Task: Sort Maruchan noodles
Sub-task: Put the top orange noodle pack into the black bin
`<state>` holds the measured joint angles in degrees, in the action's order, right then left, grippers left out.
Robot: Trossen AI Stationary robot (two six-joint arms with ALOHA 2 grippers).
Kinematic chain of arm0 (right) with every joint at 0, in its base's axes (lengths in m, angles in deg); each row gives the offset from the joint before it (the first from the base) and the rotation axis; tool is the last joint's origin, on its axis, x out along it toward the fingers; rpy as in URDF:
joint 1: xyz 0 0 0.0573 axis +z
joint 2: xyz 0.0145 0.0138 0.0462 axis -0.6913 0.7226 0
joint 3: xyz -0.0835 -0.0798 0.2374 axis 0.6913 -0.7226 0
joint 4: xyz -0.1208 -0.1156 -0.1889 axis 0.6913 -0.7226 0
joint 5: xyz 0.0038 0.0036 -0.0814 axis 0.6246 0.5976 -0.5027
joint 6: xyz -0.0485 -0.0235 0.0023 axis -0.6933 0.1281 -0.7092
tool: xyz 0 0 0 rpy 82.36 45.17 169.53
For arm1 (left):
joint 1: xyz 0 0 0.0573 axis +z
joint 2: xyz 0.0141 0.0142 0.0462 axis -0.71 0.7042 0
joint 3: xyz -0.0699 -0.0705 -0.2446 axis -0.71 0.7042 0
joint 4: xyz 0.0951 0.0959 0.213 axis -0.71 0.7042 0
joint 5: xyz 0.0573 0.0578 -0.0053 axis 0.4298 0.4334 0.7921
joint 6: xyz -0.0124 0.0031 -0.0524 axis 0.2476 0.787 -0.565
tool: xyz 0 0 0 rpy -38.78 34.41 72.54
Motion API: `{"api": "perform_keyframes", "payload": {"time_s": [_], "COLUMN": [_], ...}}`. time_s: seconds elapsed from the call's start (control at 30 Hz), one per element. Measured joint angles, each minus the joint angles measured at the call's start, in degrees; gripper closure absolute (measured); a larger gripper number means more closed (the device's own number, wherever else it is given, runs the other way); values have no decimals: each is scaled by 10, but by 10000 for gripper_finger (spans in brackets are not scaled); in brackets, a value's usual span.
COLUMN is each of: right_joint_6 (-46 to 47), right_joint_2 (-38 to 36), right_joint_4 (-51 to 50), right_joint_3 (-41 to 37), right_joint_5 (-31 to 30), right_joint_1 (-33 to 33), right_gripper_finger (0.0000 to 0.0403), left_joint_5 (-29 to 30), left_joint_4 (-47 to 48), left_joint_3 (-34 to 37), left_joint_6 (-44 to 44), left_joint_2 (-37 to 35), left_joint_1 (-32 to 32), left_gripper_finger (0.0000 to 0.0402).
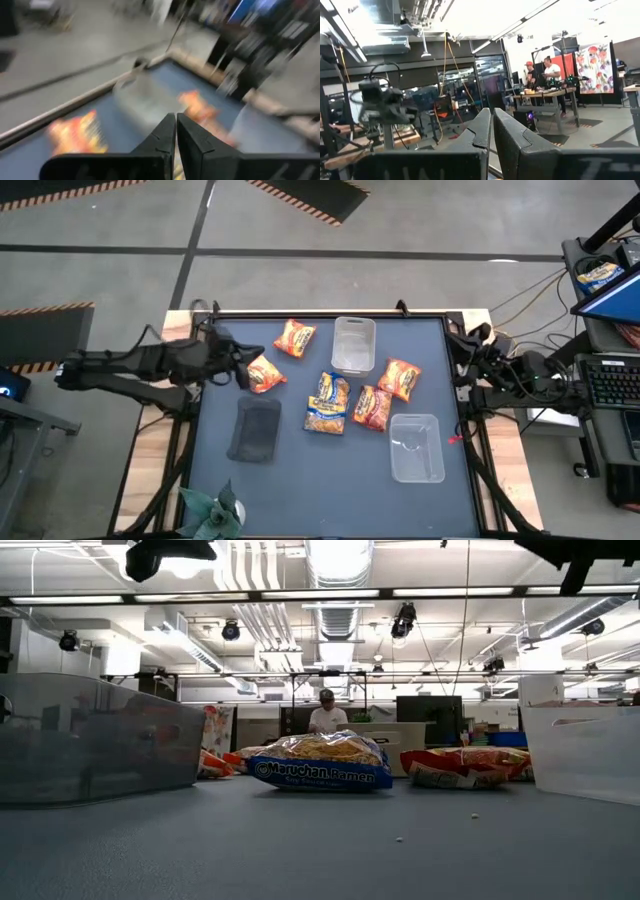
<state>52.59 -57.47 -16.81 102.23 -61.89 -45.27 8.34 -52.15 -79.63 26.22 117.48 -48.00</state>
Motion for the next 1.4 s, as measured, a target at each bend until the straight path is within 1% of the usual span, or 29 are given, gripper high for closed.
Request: {"api": "perform_keyframes", "payload": {"time_s": [0.13, 0.23, 0.4, 0.53, 0.7, 0.8, 0.9, 1.03, 1.13, 1.27, 1.4], "right_joint_6": [5, 4, -29, -56, -62, -62, -61, -61, -60, -59, -60], "right_joint_2": [15, 39, 110, 172, 224, 251, 276, 296, 297, 295, 292], "right_joint_4": [-6, 2, 101, 184, 186, 173, 154, 127, 110, 93, 97], "right_joint_3": [14, 18, 22, 22, 57, 79, 98, 115, 121, 121, 123], "right_joint_5": [0, 0, 0, 0, 0, 0, 0, 0, -1, 0, -2], "right_joint_1": [0, 0, 0, 0, 0, 0, 0, 0, 0, 0, 0], "right_gripper_finger": [390, 390, 390, 390, 390, 390, 390, 390, 390, 390, 390], "left_joint_5": [-3, -36, -112, -171, -176, -176, -176, -176, -176, -178, -218], "left_joint_4": [138, 190, 204, 221, 227, 204, 150, 83, 38, -10, -74], "left_joint_3": [-65, -83, -74, -57, -47, -47, -47, -47, -47, -47, -47], "left_joint_6": [-7, -1, 34, 55, 84, 103, 116, 140, 149, 159, 165], "left_joint_2": [68, 105, 148, 175, 204, 225, 250, 295, 330, 377, 412], "left_joint_1": [21, 50, 109, 157, 200, 230, 256, 286, 310, 342, 366], "left_gripper_finger": [401, 396, 371, 342, 285, 245, 208, 172, 162, 164, 168]}}
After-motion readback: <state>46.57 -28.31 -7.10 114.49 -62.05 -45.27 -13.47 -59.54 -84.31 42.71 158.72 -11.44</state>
